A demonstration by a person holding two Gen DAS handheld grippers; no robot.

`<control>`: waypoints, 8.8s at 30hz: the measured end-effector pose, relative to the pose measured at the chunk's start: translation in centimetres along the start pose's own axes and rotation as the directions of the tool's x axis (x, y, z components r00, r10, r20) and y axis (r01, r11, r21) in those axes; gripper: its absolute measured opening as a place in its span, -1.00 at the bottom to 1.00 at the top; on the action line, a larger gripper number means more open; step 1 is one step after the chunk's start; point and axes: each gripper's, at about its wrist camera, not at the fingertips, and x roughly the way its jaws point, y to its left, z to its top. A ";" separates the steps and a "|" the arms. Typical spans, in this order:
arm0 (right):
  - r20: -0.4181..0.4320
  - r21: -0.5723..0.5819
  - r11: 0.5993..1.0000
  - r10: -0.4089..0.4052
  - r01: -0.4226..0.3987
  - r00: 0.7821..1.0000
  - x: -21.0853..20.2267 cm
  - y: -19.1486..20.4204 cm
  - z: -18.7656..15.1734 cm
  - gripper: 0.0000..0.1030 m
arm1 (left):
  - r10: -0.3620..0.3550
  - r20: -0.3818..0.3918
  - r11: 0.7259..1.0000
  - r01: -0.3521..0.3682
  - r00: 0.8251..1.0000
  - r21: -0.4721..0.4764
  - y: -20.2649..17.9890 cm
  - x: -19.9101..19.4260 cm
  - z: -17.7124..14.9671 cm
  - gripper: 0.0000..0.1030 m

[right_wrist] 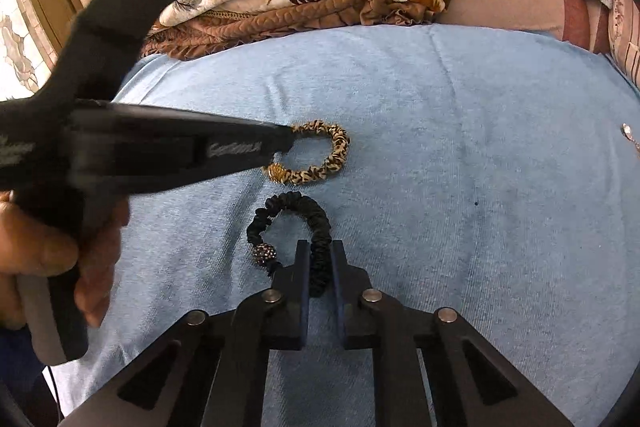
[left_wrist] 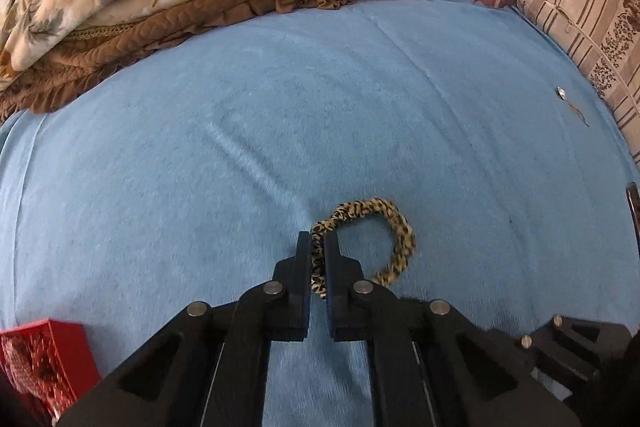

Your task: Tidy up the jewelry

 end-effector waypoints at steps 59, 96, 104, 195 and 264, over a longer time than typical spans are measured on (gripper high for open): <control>0.094 -0.038 0.997 -0.066 0.070 0.993 -8.5 4.3 -6.0 -0.80 | 0.021 0.258 0.986 0.023 0.966 -0.166 -2.5 -19.4 -17.8 -0.89; 0.107 -0.029 0.996 -0.086 0.090 0.991 -14.3 9.9 -12.8 -0.80 | 0.087 0.342 0.972 -0.005 0.936 -0.234 0.0 -25.2 -25.5 -0.88; 0.111 -0.079 0.993 -0.083 0.092 0.990 -14.8 12.0 -13.0 -0.80 | 0.113 0.352 0.968 -0.022 0.929 -0.252 1.2 -25.8 -26.6 -0.88; -0.141 -0.215 0.953 0.187 -0.214 0.972 0.3 29.7 -5.3 -0.79 | 0.012 0.250 0.949 0.068 0.968 -0.308 24.9 -14.0 -16.9 -0.88; 0.196 -0.252 0.963 -0.043 0.093 0.980 -11.1 25.4 -11.3 0.40 | 0.608 0.392 0.721 -0.275 0.690 -0.636 17.9 -30.3 -34.1 0.99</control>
